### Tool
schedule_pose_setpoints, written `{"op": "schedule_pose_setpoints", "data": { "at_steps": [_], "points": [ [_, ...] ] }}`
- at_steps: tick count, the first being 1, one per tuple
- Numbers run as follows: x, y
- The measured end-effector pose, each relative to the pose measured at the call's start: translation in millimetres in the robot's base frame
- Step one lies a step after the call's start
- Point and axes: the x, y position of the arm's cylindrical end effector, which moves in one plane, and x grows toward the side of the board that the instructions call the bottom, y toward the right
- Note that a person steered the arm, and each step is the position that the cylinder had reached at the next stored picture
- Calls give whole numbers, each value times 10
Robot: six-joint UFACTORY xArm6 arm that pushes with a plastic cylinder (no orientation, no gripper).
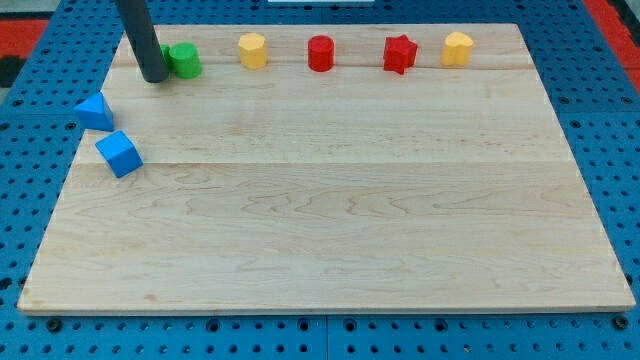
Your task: Place the green circle to the left of the yellow hexagon
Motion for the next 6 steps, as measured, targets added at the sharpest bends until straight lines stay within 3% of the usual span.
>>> {"op": "schedule_pose_setpoints", "data": {
  "at_steps": [1,2,6],
  "points": [
    [-118,-135],
    [246,107],
    [-117,298]
  ]
}}
